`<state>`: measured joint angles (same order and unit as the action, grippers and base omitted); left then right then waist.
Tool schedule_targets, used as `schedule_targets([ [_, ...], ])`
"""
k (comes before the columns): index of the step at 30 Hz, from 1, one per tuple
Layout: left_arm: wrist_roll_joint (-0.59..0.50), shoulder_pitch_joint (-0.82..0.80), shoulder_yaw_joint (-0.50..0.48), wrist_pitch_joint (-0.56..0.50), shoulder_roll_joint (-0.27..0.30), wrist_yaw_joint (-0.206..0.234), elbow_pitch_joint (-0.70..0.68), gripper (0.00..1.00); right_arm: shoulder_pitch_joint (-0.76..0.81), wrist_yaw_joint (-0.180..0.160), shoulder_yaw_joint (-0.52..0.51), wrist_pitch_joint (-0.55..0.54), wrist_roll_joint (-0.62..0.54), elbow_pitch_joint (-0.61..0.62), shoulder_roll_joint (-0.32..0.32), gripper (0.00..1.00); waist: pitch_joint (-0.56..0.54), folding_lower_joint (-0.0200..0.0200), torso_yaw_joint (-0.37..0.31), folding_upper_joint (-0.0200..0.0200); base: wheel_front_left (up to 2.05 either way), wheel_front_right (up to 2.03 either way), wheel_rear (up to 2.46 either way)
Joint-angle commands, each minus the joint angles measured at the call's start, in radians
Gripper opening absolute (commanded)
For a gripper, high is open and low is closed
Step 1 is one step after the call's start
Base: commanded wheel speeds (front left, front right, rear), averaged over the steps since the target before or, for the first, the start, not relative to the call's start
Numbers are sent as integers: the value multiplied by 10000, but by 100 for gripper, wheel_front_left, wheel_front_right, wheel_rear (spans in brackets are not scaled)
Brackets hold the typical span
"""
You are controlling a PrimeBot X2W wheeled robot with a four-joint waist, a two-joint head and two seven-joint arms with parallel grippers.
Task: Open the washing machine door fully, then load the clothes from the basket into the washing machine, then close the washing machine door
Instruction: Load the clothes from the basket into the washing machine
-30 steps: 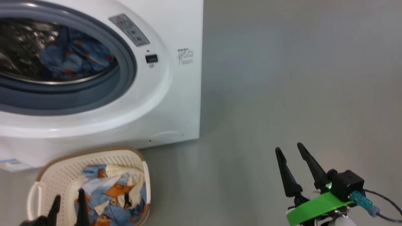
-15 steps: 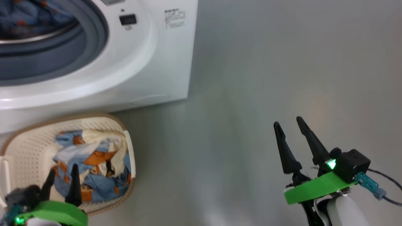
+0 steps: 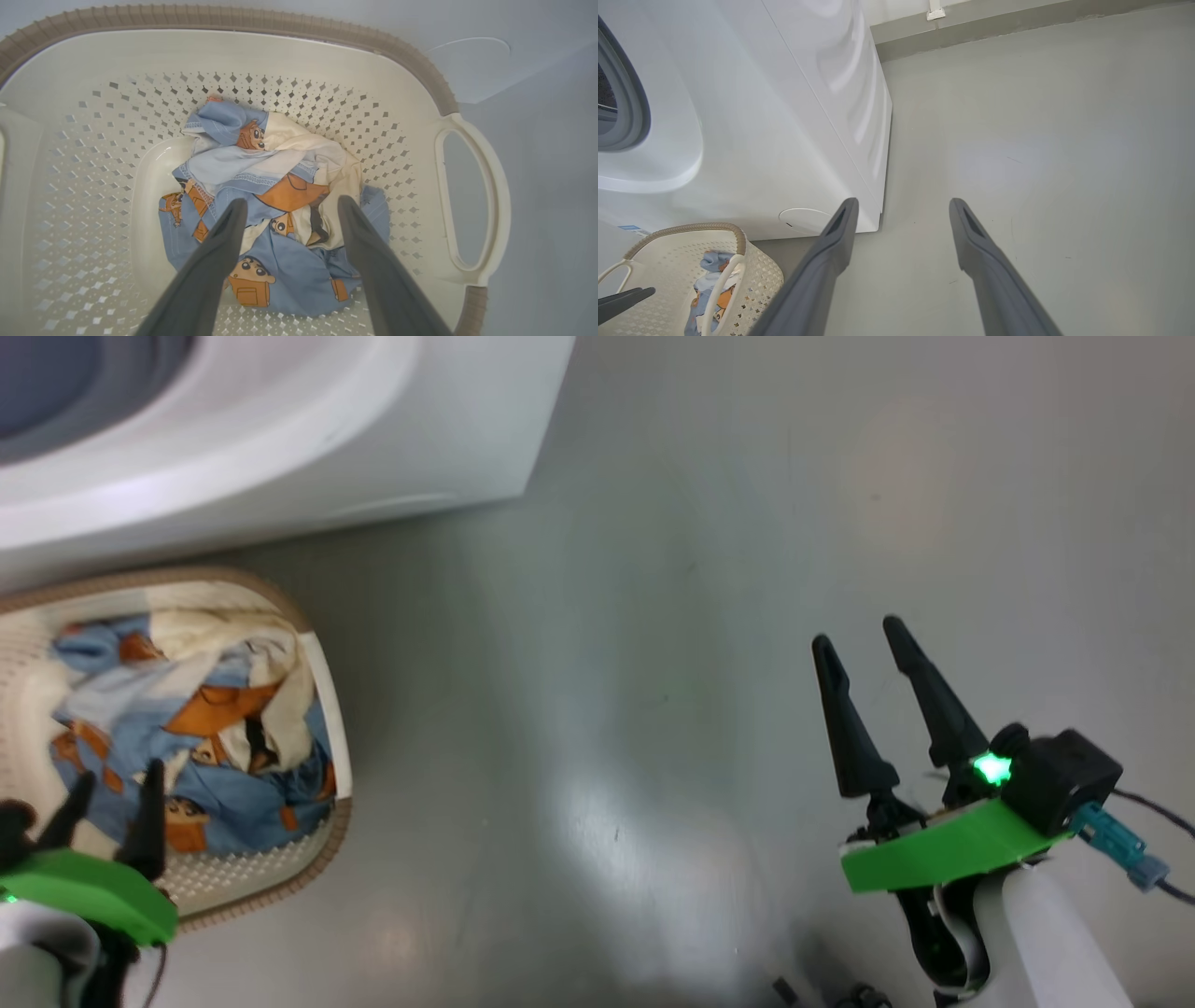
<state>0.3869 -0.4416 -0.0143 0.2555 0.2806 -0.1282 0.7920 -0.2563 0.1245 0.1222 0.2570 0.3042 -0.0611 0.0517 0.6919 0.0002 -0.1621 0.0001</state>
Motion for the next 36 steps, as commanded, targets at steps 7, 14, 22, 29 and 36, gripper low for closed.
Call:
schedule_targets([
  [7, 935, -1039, 505, 63, 970, -24, 824, 100, -309, 62, 322, 48, 189, 363, -15, 100, 1437, -2, -158, -1, 0, 0, 0],
  [14, 1609, -1925, 1079, -226, 1502, -24, 1503, 100, -467, 62, 576, 48, 450, 485, -15, 100, 2052, -2, -384, -1, 0, 0, 0],
  [22, 2127, -2871, 1650, -534, 1819, -24, 1965, 100, -499, 62, 603, 48, 505, 592, -15, 100, 2462, -2, -440, -1, 0, 0, 0],
  [29, 2246, -3388, 2035, -996, 2104, 12, 2710, 100, -564, 62, 710, 48, 578, 573, -15, 100, 2554, -2, -524, -1, 0, 0, 0],
  [36, 2125, -3763, 2240, -1288, 2165, 153, 3532, 100, -537, 62, 768, 48, 699, 519, -15, 100, 2512, -2, -613, -1, 0, 0, 0],
])
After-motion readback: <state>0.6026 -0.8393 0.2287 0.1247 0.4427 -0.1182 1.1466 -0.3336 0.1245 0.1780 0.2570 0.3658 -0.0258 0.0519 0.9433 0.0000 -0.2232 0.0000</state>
